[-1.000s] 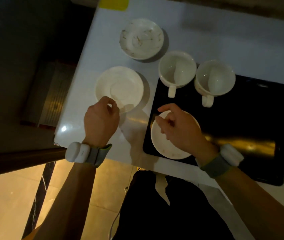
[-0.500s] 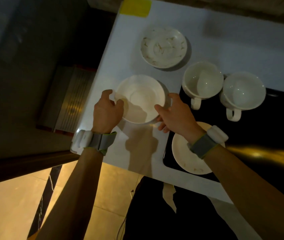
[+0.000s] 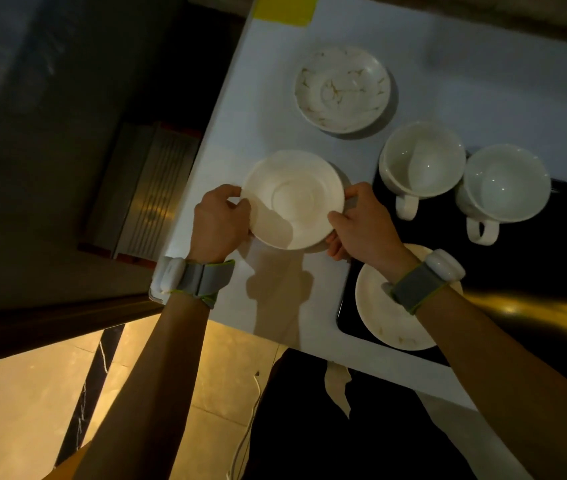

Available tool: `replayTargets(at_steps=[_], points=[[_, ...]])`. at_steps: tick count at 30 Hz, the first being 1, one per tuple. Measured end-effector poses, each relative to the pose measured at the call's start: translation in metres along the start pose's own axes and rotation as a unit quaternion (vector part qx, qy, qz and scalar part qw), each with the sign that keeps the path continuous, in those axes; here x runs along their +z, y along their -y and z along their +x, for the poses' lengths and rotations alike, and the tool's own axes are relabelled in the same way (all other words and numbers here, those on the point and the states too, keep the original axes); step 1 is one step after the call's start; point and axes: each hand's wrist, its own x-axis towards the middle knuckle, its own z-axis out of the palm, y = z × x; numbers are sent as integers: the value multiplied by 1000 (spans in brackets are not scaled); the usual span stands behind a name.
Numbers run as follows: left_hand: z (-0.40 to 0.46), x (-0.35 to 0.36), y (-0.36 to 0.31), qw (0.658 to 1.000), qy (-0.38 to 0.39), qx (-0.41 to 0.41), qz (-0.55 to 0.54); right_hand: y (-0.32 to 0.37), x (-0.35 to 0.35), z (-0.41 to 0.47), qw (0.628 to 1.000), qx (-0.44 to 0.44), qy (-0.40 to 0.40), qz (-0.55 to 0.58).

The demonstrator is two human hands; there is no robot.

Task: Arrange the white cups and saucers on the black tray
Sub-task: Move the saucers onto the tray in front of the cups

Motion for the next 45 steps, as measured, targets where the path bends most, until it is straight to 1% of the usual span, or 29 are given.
replayTargets(at_steps=[7,13,17,25,31,36,40,45], points=[[-20,-4,-2,1000,-16,11,-12,-5,-5,-16,999,-28,4,25],[-51,-2,-8,994,33,95,-35,-13,-22,-45,997,-51,-16,51],[-69,8,-12,990,46,125,-51,-24,-38,-67,996,-59,-34,59],[-101,38,-28,981,74,171,-61,-57,-70,-106,996,-35,-63,45],[-121,67,-30,971,129,197,-31,-88,-90,-129,996,-4,-87,33],[-134,89,-29,967,158,200,0,-106,-102,-141,995,-4,-103,8],[-139,98,-29,961,169,212,49,-116,-103,-145,994,7,-113,-4],[-139,101,-26,961,167,210,68,-122,-98,-145,992,6,-125,11]])
